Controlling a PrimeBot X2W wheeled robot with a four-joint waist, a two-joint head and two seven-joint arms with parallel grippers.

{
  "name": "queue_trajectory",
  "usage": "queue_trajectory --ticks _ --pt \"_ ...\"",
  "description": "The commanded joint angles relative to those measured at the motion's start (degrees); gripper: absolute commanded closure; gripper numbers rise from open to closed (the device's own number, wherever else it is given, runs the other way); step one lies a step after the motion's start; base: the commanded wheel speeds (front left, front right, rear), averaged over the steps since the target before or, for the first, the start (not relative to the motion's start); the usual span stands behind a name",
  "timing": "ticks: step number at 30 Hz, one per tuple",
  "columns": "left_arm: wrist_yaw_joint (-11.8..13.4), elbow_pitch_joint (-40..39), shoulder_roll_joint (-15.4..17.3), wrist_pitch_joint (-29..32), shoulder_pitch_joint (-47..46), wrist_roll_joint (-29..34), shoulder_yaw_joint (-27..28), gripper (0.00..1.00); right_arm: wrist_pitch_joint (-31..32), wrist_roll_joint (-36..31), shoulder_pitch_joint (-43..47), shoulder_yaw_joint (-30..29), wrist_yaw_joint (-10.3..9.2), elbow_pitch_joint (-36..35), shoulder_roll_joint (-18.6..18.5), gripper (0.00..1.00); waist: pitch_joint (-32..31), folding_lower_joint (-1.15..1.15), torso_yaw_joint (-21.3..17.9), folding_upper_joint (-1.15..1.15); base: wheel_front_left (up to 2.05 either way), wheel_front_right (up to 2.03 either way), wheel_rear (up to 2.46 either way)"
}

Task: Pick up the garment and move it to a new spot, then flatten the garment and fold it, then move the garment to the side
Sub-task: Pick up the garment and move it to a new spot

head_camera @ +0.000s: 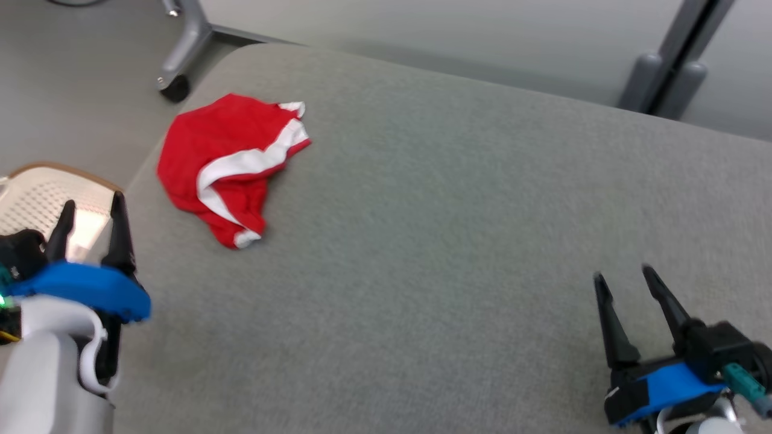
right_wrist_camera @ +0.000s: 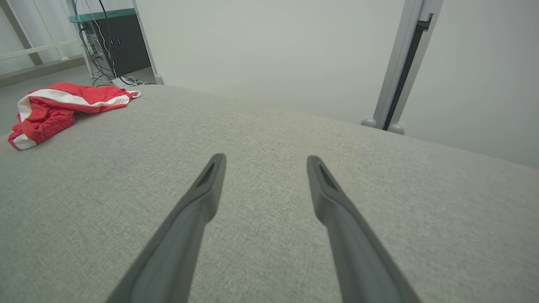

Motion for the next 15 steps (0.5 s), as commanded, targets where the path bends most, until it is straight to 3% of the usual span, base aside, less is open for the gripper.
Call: queue_trajectory --ticks 1,9,15 --pt "-0.2 1.3 0.4 0.7 -1.7 -0.5 -0.1 0.0 0.2 0.3 -1.1 0.5 0.01 -0.3 -0.6 0.0 0.6 0.0 -0.8 0.0 0.0 0.0 0.0" --pt "-1.1 13.1 6.9 6.8 -13.8 -5.0 2.3 0.0 2.0 -0.1 -5.1 4.1 0.01 -4.4 -3.5 0.0 10.3 0.0 -8.1 0.0 0.0 0.0 0.0" --pt "0.3 17.9 9.6 10.5 -17.4 -6.6 3.6 0.0 1.7 0.9 -8.5 6.2 0.01 -5.9 -4.4 0.0 15.5 0.0 -13.8 0.0 0.0 0.0 0.0"
